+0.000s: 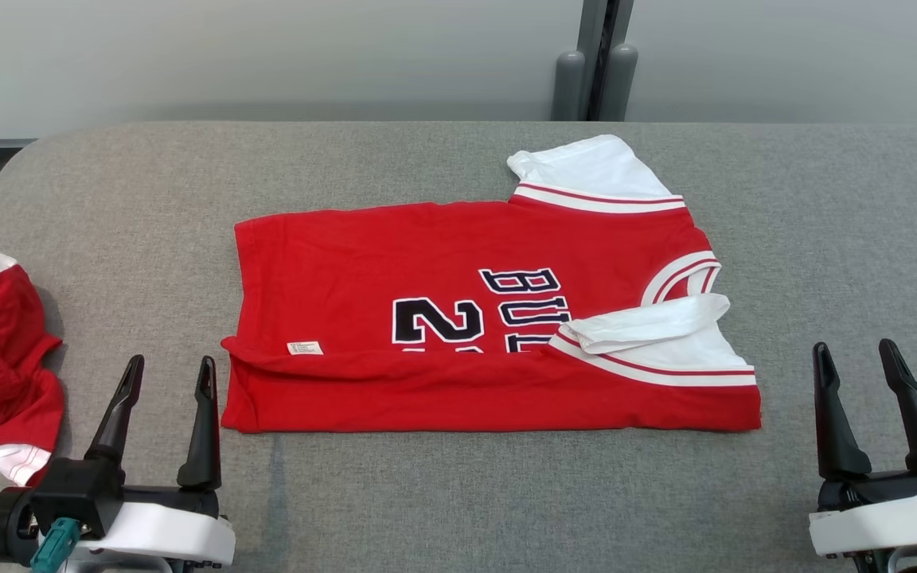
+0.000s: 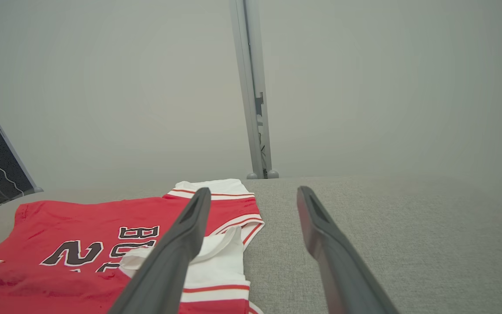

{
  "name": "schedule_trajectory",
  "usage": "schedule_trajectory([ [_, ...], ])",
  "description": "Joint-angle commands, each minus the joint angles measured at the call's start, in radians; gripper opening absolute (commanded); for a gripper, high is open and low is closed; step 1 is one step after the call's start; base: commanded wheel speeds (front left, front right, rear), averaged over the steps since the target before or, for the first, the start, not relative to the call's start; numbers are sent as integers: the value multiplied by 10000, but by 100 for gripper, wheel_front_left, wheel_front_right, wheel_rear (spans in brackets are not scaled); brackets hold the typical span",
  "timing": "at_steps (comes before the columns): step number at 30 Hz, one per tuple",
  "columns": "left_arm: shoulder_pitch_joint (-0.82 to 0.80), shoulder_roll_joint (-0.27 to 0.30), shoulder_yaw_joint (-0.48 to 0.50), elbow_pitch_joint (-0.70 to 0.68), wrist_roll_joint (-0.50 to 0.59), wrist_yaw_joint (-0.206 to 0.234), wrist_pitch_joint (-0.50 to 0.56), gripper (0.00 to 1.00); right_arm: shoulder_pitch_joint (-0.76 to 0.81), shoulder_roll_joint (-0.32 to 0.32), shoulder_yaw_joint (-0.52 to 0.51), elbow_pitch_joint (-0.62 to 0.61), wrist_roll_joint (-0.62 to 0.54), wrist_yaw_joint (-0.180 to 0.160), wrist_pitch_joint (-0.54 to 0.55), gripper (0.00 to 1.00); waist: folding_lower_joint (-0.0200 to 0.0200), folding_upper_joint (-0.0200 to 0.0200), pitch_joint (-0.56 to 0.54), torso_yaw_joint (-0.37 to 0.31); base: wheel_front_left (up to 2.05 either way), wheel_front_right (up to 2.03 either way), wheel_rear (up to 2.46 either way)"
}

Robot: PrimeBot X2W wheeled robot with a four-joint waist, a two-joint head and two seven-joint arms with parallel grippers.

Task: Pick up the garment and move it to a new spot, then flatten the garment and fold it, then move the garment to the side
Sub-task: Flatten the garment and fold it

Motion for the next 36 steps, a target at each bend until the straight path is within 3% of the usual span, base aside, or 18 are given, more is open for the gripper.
schedule_trajectory([
  [1, -179, 65, -21, 126, 86, -92, -44, 100, -82, -42, -80, 68, -14, 6, -64, 100, 0, 0, 45, 22, 0, 0, 0],
  [8, -626, -7, -399, 1081, -201, -520, 430, 100, -208, 2, 33, 808, -52, 5, 36, 100, 0, 0, 364, 106, 0, 0, 0],
  [25, -2308, -305, -870, 4449, -765, -1612, 270, 100, -1188, 268, 541, 3167, 230, 5, -13, 100, 0, 0, 1200, 135, 0, 0, 0],
  [31, -2777, -345, -988, 5342, -1194, -1859, 752, 100, -1613, 299, 819, 3694, 396, 5, -28, 100, 0, 0, 1356, 63, 0, 0, 0],
  [32, -2820, -328, -1036, 5453, -1219, -1880, 885, 100, -1655, 295, 852, 3758, 420, 6, -32, 92, 0, 0, 1371, 54, 0, 0, 0],
  [33, -2836, -323, -1092, 5586, -1286, -1911, 1066, 100, -1676, 303, 890, 3846, 488, 6, -36, 75, 0, 0, 1373, 48, 0, 0, 0],
  [34, -2856, -345, -1129, 5659, -1377, -1956, 1190, 100, -1723, 306, 942, 3895, 525, 5, -37, 48, 0, 0, 1383, 39, 0, 0, 0],
  [35, -2872, -358, -1198, 5719, -1425, -1975, 1310, 94, -1782, 289, 983, 3949, 567, 6, -38, 39, 0, 0, 1386, 37, 0, 0, 0],
  [36, -2903, -340, -1263, 5749, -1469, -2009, 1385, 49, -1819, 282, 1027, 4004, 607, 5, -39, 21, 0, 0, 1390, 34, 0, 0, 0],
])
